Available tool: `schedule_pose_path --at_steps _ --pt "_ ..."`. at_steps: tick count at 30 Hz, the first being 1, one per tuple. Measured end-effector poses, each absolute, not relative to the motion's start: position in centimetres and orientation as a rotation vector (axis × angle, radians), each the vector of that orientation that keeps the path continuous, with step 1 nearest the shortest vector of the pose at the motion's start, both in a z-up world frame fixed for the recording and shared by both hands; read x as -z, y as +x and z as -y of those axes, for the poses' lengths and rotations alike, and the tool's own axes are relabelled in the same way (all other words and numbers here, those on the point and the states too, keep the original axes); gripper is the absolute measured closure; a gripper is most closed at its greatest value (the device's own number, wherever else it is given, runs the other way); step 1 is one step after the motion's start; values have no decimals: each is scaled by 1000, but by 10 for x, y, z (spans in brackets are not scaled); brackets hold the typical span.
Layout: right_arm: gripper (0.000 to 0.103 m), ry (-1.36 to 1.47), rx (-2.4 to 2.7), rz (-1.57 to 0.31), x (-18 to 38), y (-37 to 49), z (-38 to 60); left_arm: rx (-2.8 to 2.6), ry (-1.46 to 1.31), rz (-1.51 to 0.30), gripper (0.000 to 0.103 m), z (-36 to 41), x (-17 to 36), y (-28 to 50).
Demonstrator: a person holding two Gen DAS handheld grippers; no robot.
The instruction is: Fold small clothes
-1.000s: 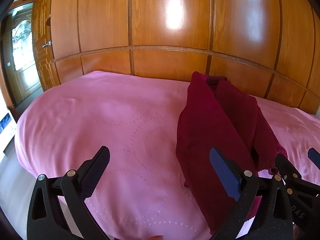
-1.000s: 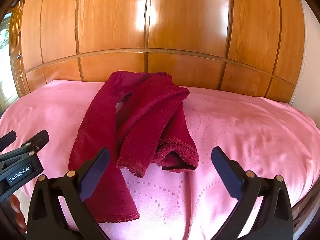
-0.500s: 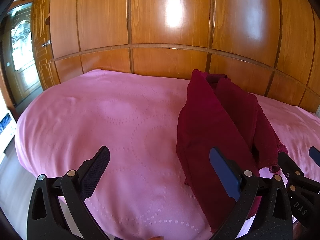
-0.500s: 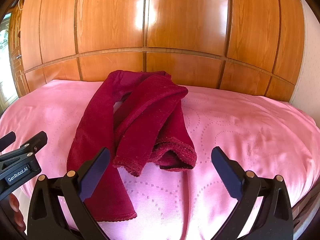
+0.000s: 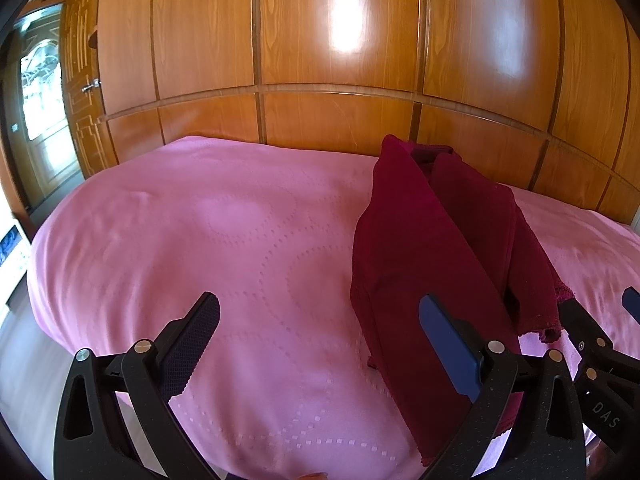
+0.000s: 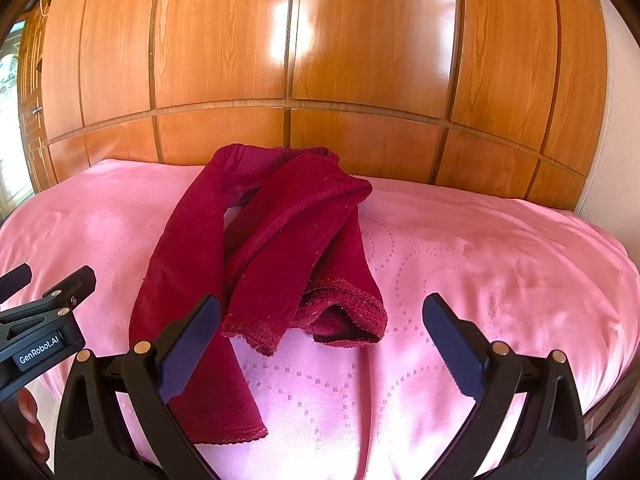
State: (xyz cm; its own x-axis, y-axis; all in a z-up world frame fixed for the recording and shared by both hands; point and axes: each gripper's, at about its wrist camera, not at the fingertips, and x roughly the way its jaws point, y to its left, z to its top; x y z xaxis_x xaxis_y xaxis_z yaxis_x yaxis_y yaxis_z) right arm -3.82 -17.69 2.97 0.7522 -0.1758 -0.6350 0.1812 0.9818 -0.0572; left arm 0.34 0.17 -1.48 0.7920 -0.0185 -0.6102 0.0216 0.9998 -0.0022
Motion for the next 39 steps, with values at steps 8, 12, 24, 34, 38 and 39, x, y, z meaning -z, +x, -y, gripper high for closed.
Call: schedule_pose_path --at_steps 8,12,24,34,38,39 --pt "2 7 195 -695 -29 -38 176 27 2 -665 4 -1 14 6" --pt "2 4 195 -692 -30 -38 176 33 3 -663 4 0 12 4" --pt "2 8 189 -693 -30 -39 177 41 2 -670 4 3 10 4" --pt "2 9 189 -695 -29 -40 177 50 6 -667 4 6 7 3" --pt "2 9 191 -698 -27 -39 180 56 10 -667 4 9 7 2" --pt "2 12 193 -699 -27 -39 181 57 12 -670 4 9 7 3"
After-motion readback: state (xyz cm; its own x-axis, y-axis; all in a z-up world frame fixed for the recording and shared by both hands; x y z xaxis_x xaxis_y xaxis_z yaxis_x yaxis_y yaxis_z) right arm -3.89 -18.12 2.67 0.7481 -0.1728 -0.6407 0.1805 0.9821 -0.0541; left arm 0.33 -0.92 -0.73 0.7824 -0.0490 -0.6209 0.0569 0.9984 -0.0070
